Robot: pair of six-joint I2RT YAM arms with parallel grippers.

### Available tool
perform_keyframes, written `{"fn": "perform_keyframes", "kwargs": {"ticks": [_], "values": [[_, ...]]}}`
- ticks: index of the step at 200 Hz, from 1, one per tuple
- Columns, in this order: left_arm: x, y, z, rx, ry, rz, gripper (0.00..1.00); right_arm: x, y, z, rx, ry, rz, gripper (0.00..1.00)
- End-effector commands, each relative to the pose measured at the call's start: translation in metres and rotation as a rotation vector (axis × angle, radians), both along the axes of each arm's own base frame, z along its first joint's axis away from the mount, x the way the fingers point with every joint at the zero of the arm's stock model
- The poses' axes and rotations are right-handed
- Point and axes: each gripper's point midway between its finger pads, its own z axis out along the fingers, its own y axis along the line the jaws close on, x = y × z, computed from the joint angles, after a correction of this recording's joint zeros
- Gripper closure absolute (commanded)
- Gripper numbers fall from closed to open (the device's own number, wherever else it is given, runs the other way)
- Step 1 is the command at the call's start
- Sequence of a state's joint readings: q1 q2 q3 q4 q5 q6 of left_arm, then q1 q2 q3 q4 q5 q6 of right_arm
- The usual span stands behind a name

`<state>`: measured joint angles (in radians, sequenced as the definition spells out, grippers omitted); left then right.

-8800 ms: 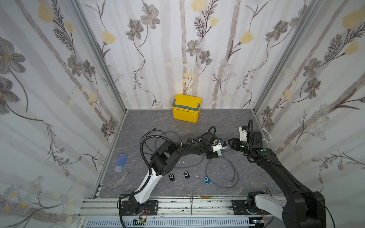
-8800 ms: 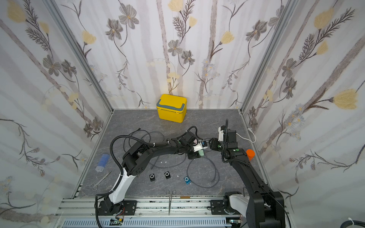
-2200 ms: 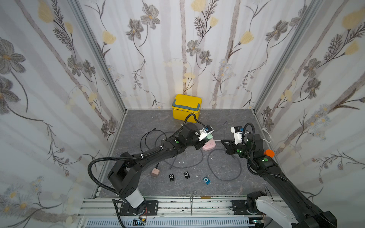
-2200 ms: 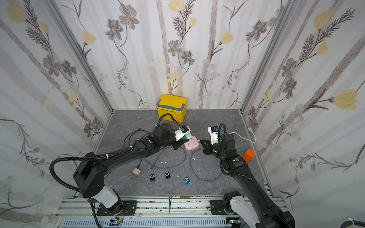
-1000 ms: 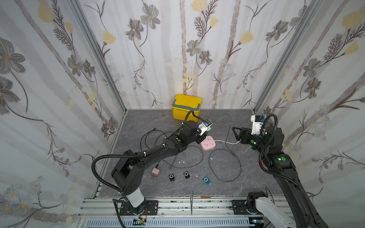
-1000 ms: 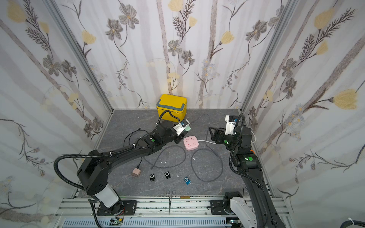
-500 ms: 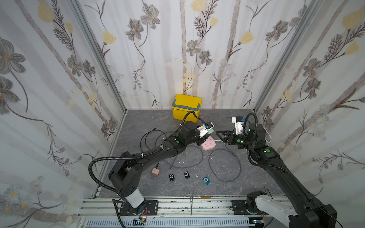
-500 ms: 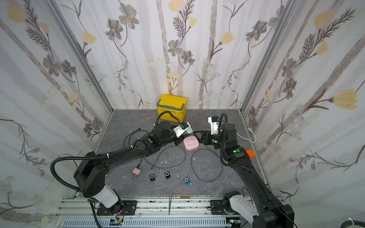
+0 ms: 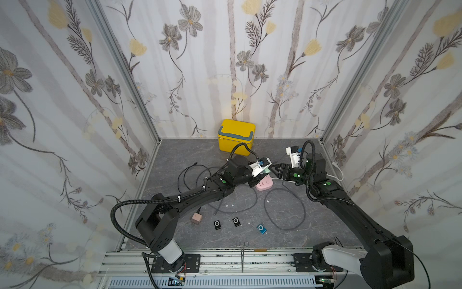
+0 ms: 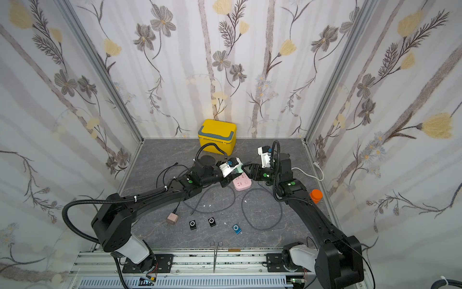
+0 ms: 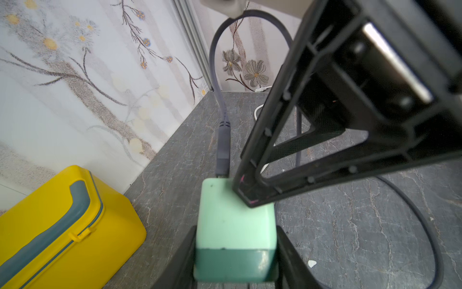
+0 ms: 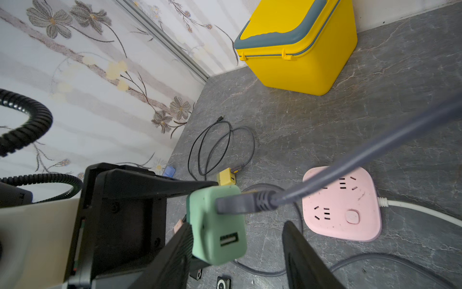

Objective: Charge mp3
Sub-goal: Insert the plug into the socket.

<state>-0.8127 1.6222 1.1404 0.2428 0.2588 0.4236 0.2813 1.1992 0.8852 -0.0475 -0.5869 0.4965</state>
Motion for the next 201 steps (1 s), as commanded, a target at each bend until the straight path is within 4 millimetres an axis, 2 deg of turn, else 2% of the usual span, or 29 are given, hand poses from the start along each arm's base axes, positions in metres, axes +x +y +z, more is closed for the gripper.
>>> {"fn": "perform_keyframes", "kwargs": {"ticks": [1, 62, 86, 121, 144, 157, 180, 201], "values": [[-0.004, -0.008, 0.013, -0.047, -0.04, -0.047, 0.91, 0.002, 0.008, 0.015, 0.038, -0.055, 0.044, 0.43], [-0.002, -0.01, 0.013, -0.054, -0.047, -0.053, 0.91, -0.002, 0.019, 0.013, 0.067, -0.049, 0.126, 0.53], [0.001, -0.011, 0.012, -0.051, -0.05, -0.042, 0.91, -0.005, 0.02, 0.01, 0.059, -0.046, 0.141, 0.64], [0.005, -0.012, 0.012, -0.05, -0.056, -0.03, 0.9, -0.009, 0.02, 0.011, 0.06, -0.052, 0.159, 0.64], [0.006, -0.013, 0.015, -0.065, -0.063, -0.025, 0.88, -0.013, 0.024, 0.009, 0.074, -0.042, 0.191, 0.69], [0.008, -0.014, 0.017, -0.075, -0.065, -0.018, 0.83, -0.014, 0.024, 0.006, 0.074, -0.03, 0.196, 0.76], [0.013, -0.014, 0.018, -0.082, -0.059, 0.007, 0.6, -0.012, 0.02, 0.003, 0.049, -0.04, 0.17, 0.92], [0.016, -0.011, 0.02, -0.094, -0.065, 0.031, 0.52, -0.005, 0.012, 0.001, -0.009, -0.059, 0.113, 0.96]]}}
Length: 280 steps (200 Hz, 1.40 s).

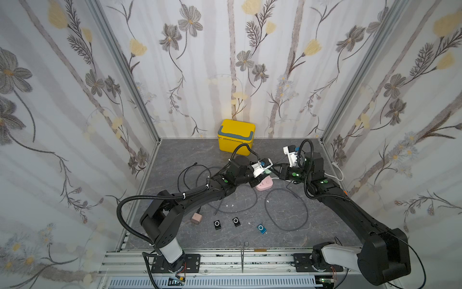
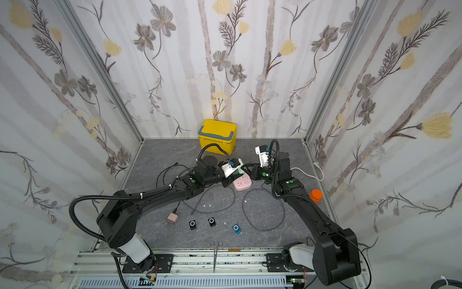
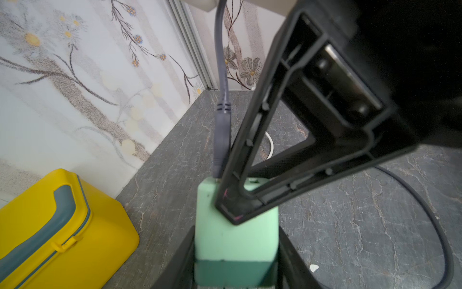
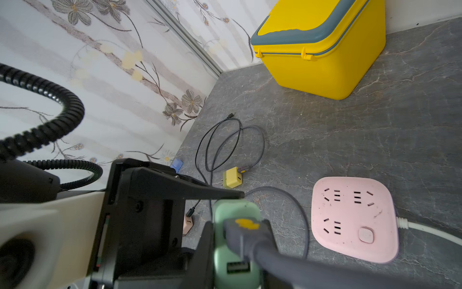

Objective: Charge mp3
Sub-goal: Insert the plug into the socket.

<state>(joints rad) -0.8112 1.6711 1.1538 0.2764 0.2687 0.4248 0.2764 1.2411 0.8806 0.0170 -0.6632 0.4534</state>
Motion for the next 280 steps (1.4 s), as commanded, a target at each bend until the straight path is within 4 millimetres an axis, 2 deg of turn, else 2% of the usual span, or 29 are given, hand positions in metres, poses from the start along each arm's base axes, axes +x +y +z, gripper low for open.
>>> {"fn": "perform_keyframes", "kwargs": {"ticks": [1, 25, 38, 47, 81, 115, 131, 164, 185, 191, 195, 215, 246, 254, 256, 259, 280], "values": [[0.009, -0.003, 0.03, -0.095, -0.069, 0.04, 0.52, -0.007, 0.002, 0.003, -0.024, -0.02, 0.031, 0.96], [0.01, 0.001, 0.035, -0.117, -0.081, 0.058, 0.41, -0.002, -0.001, 0.001, -0.052, -0.022, 0.012, 0.99], [0.012, 0.003, 0.036, -0.125, -0.083, 0.076, 0.28, -0.001, -0.001, 0.001, -0.055, -0.022, 0.01, 1.0], [0.012, 0.004, 0.036, -0.126, -0.084, 0.083, 0.24, 0.0, -0.001, 0.0, -0.054, -0.018, 0.01, 1.0], [0.01, 0.013, 0.032, -0.12, -0.076, 0.107, 0.23, 0.011, -0.009, -0.001, -0.094, -0.032, -0.052, 1.0], [-0.008, 0.034, 0.036, -0.156, 0.018, 0.083, 0.23, 0.032, -0.038, -0.017, -0.277, -0.036, -0.224, 1.0], [-0.013, 0.047, 0.039, -0.174, 0.07, 0.095, 0.24, 0.041, -0.047, -0.022, -0.324, -0.043, -0.277, 1.0], [-0.009, 0.083, 0.054, -0.242, 0.14, 0.229, 0.24, 0.063, -0.057, -0.041, -0.411, -0.034, -0.351, 1.0], [-0.006, 0.112, 0.067, -0.297, 0.15, 0.321, 0.23, 0.078, -0.052, -0.052, -0.436, -0.024, -0.355, 1.0], [-0.001, 0.119, 0.062, -0.297, 0.159, 0.354, 0.23, 0.082, -0.051, -0.056, -0.449, -0.023, -0.36, 1.0], [-0.004, 0.127, 0.074, -0.322, 0.142, 0.367, 0.23, 0.084, -0.051, -0.058, -0.457, -0.023, -0.364, 1.0], [0.003, 0.151, 0.075, -0.339, 0.164, 0.442, 0.24, 0.092, -0.047, -0.07, -0.488, -0.009, -0.372, 1.0], [0.018, 0.177, 0.061, -0.341, 0.237, 0.526, 0.25, 0.094, -0.03, -0.085, -0.533, -0.015, -0.333, 1.0], [0.02, 0.182, 0.056, -0.343, 0.252, 0.536, 0.25, 0.095, -0.028, -0.083, -0.543, -0.024, -0.335, 1.0], [0.02, 0.182, 0.055, -0.344, 0.254, 0.537, 0.25, 0.096, -0.027, -0.093, -0.558, -0.006, -0.328, 1.0], [0.021, 0.183, 0.055, -0.345, 0.257, 0.537, 0.25, 0.096, -0.026, -0.097, -0.566, 0.002, -0.325, 1.0], [0.021, 0.189, 0.048, -0.346, 0.262, 0.541, 0.25, 0.096, -0.02, -0.106, -0.587, 0.015, -0.304, 1.0]]}}
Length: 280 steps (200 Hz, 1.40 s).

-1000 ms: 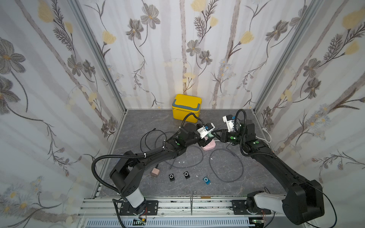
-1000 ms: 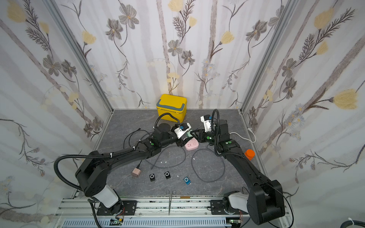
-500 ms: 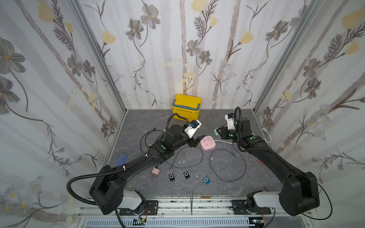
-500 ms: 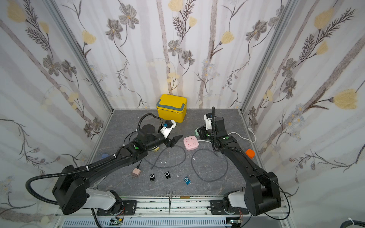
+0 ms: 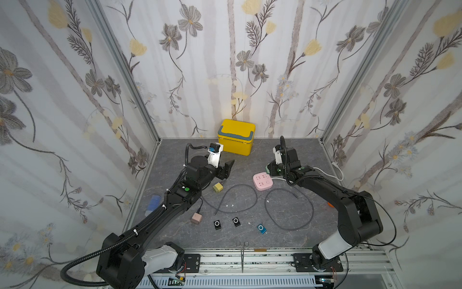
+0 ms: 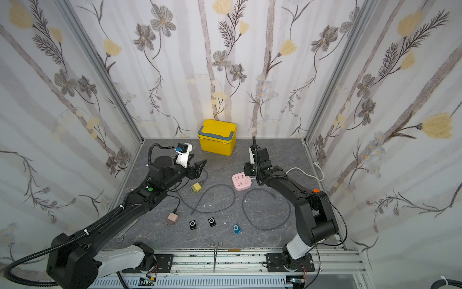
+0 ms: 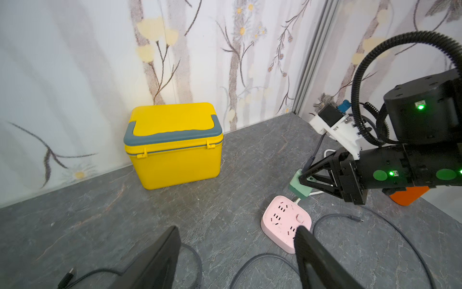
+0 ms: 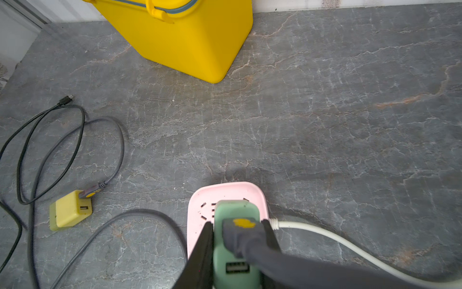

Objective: Charge mp3
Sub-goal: Insert the plug into the socket.

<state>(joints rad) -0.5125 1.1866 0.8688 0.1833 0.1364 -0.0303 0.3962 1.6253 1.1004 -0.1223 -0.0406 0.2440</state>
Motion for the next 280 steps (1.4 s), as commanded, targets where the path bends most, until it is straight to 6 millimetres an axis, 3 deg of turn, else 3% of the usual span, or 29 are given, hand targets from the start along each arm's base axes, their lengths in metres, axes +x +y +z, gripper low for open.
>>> {"fn": "perform_keyframes", "kwargs": {"ticks": [1, 84, 180, 239, 280], "values": [[-0.002, 0.005, -0.007, -0.023, 0.031, -0.003, 0.25, 0.008, 0.001, -0.003, -0.041, -0.019, -0.003, 1.0], [0.004, 0.017, -0.015, -0.04, 0.048, 0.01, 0.25, 0.005, 0.013, -0.031, -0.128, 0.034, 0.022, 1.0], [0.008, 0.017, -0.021, -0.037, 0.063, 0.01, 0.25, 0.009, 0.011, -0.044, -0.158, 0.03, 0.006, 1.0], [0.009, 0.014, -0.023, -0.039, 0.064, 0.0, 0.26, 0.006, 0.01, -0.042, -0.151, 0.014, 0.007, 1.0], [0.01, 0.014, -0.025, -0.035, 0.07, -0.002, 0.26, 0.004, 0.01, -0.024, -0.128, -0.024, 0.009, 1.0]]}}
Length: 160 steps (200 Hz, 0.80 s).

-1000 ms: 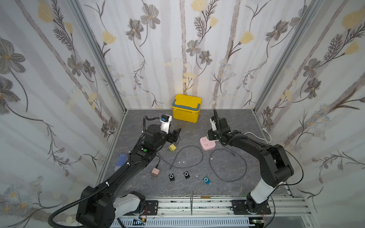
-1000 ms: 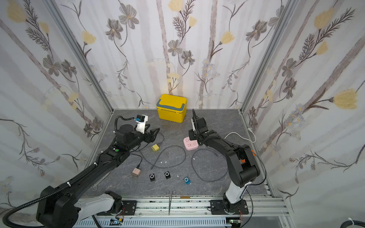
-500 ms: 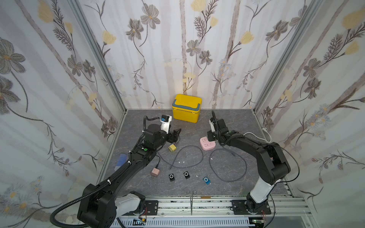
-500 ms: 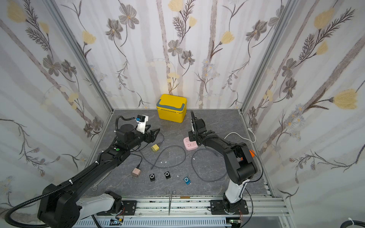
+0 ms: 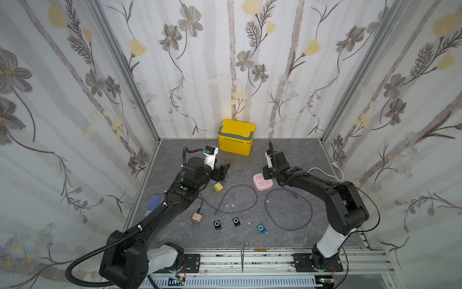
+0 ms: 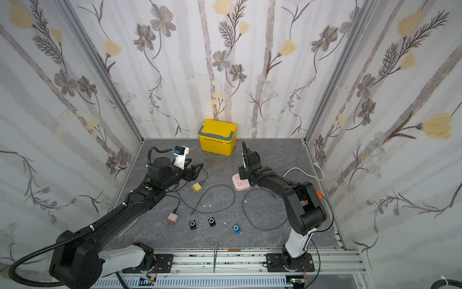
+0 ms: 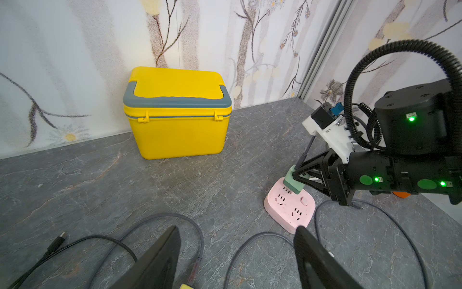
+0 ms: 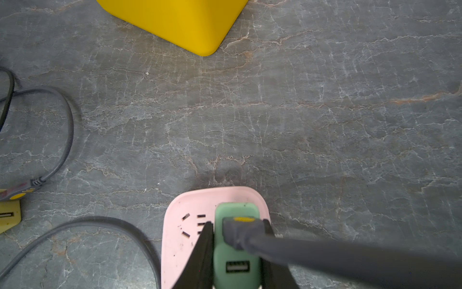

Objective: Charge mp3
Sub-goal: Insert the plug into the socket.

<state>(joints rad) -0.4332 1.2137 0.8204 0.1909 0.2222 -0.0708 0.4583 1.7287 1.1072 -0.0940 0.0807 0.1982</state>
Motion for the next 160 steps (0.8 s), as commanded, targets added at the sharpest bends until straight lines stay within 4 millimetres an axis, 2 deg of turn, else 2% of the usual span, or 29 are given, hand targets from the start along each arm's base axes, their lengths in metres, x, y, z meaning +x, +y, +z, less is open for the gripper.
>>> {"fn": "perform_keyframes", "kwargs": {"ticks": [1, 34, 92, 160], "values": [[0.002, -0.002, 0.006, -0.015, -0.023, -0.008, 0.26, 0.0, 0.0, 0.014, 0.008, -0.037, 0.005, 1.0], [0.002, -0.003, 0.005, -0.019, -0.019, -0.014, 0.26, 0.001, 0.003, 0.021, 0.038, -0.07, 0.021, 1.0], [0.002, -0.005, 0.002, -0.018, -0.009, -0.02, 0.26, 0.0, 0.007, 0.006, 0.043, -0.054, 0.031, 1.0], [0.003, -0.007, 0.0, -0.017, -0.008, -0.026, 0.26, 0.004, 0.003, 0.011, 0.043, -0.103, 0.016, 1.0]]}}
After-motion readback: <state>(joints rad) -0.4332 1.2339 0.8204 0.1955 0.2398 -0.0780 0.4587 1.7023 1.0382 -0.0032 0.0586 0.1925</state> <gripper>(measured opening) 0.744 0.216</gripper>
